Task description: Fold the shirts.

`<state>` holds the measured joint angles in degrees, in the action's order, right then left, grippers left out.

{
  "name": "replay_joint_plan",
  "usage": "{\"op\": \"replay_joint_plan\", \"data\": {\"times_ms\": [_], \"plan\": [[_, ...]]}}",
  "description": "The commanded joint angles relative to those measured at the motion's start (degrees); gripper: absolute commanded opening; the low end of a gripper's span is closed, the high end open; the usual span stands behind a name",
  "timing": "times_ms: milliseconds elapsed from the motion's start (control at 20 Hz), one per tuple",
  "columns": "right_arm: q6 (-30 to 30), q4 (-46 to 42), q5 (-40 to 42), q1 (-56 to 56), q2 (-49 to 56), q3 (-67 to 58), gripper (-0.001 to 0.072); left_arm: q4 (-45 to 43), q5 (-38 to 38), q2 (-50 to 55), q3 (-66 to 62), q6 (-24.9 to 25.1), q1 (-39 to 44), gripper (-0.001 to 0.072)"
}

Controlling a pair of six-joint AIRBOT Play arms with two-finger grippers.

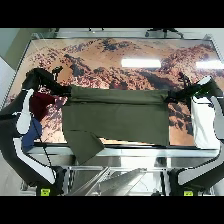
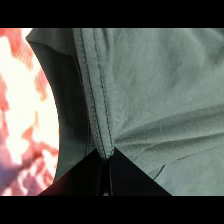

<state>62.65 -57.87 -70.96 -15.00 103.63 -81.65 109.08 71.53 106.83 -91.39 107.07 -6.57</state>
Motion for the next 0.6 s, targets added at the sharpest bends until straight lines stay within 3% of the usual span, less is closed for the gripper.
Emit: {"op": "replay_joint_plan", "data": {"times_ms": [0,150,200,250,300,350,400,550], "plan": [[1.95,-1.57,0.66,0.83,-0.02,0.04,0.0019,-0.04,-0.66,0.04,0.02,0.00,0.11,0.0016],[1.92,-1.07,0.42,1.18,-0.17,0.02,0.0020,0.42,-0.57,0.02,0.00,0.00,0.11,0.0017],[2.16,-0.63,0.39,1.53,-0.48,0.02,0.0070,1.75,0.33,-0.04,-0.07,0.02,0.11,0.0019],[2.16,-0.57,0.39,1.66,-1.11,-0.04,0.0256,3.10,1.18,-0.24,-0.11,0.04,0.11,0.0081],[3.43,-0.70,0.46,1.62,-2.12,-0.11,0.0395,3.65,1.53,-0.70,-0.11,0.00,0.11,0.0427],[4.66,-1.01,0.39,1.40,-3.26,-0.22,0.0404,3.56,1.68,-1.44,-0.11,-0.04,0.11,0.0642],[6.56,-2.78,0.07,0.98,-4.85,-0.33,0.0403,3.48,2.43,-2.47,-0.11,-0.24,0.09,0.0674],[8.94,-5.57,-3.61,-0.66,-9.92,-0.17,0.0401,2.97,7.23,-5.86,-0.04,-1.31,-1.14,0.0674]]}}
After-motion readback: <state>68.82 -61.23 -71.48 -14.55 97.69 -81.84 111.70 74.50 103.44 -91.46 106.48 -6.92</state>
